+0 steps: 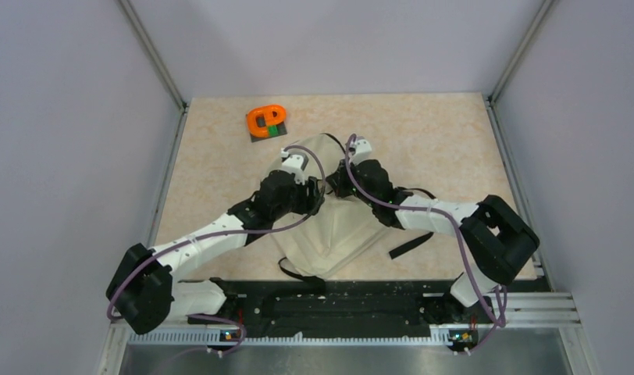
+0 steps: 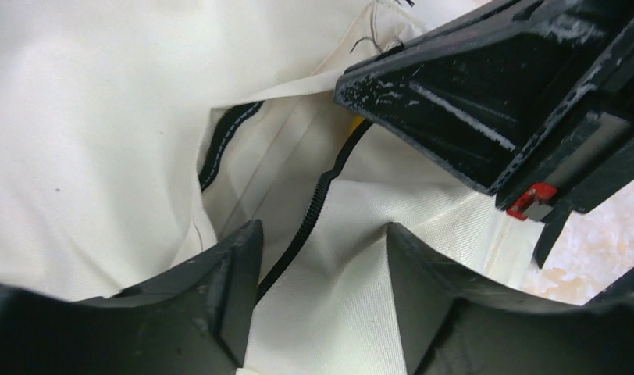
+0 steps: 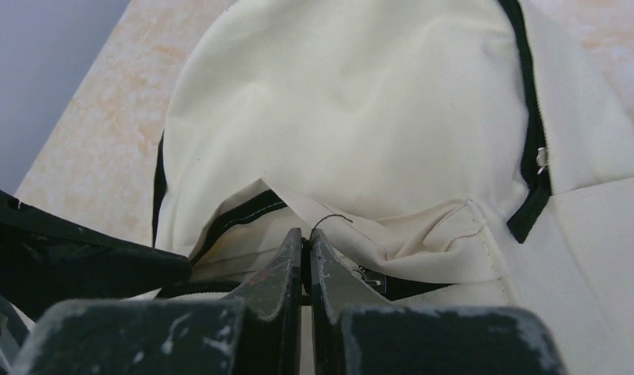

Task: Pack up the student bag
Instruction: Zip the student bag at the center of the board.

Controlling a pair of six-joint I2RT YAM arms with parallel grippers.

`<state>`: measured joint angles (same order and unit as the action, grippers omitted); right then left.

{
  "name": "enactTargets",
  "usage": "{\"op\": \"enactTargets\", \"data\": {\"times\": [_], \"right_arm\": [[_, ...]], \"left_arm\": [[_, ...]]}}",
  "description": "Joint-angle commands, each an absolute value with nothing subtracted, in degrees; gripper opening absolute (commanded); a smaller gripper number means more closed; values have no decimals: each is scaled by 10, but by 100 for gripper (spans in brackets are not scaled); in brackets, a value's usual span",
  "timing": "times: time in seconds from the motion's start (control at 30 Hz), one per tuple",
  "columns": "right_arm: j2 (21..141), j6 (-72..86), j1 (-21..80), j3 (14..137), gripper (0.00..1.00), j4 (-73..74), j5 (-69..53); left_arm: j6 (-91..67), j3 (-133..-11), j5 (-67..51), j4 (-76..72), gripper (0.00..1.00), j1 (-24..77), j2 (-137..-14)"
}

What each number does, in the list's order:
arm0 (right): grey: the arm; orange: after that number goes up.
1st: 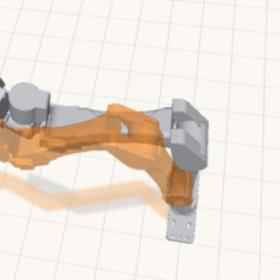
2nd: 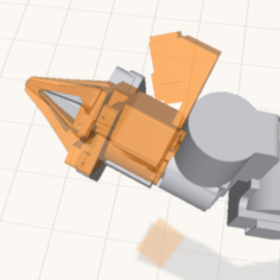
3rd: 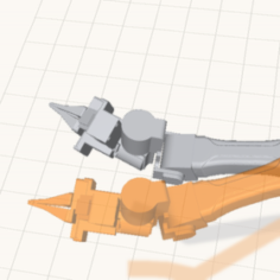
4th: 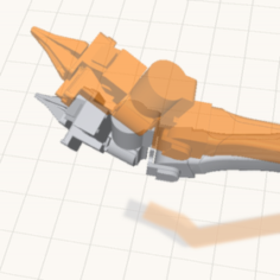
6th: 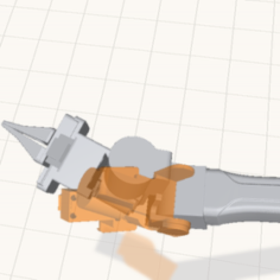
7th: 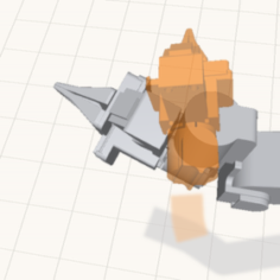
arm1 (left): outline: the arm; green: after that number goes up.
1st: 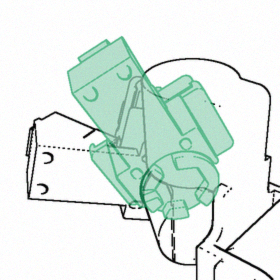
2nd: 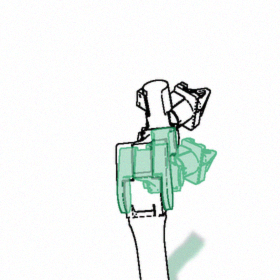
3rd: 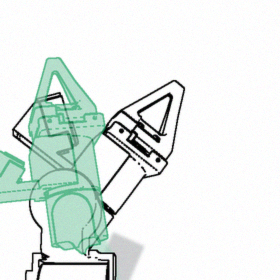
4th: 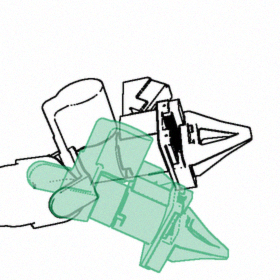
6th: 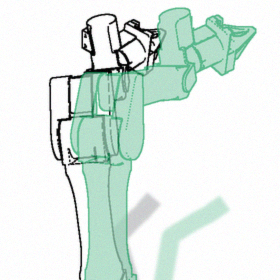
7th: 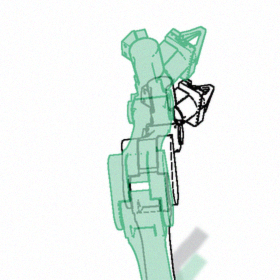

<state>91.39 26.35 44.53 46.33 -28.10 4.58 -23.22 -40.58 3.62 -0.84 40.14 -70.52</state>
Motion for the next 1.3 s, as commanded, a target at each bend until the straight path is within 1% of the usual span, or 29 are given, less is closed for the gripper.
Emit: {"op": "enactTargets", "data": {"times": [0.0,0.07,0.2,0.43,0.53,0.63,0.73,0.93,1.07,1.17,1.27], "right_arm": [[874,235,458,539,0,-218,77],[879,238,448,562,0,-174,76],[882,276,419,585,0,-128,62],[877,375,361,577,0,-123,-33],[873,403,349,573,0,-120,-48],[861,413,342,568,1,-118,-44],[854,416,336,565,5,-113,-42],[851,416,331,567,7,-103,-44],[847,418,331,568,11,-99,-42],[849,418,330,569,17,-96,-34],[853,414,330,568,19,-97,-22]], "left_arm": [[-202,-408,60,-34,68,399,-678],[-198,-418,64,-43,71,398,-690],[-180,-438,53,-85,73,398,-738],[-181,-437,5,-254,75,398,-799],[-204,-438,-30,-317,75,398,-828],[-212,-440,-28,-360,75,398,-857],[-212,-446,-18,-379,75,398,-882],[-198,-453,-5,-401,73,399,-906],[-192,-451,13,-417,73,400,-914],[-187,-454,12,-420,69,401,-920],[-185,-456,6,-420,64,403,-922]]}}
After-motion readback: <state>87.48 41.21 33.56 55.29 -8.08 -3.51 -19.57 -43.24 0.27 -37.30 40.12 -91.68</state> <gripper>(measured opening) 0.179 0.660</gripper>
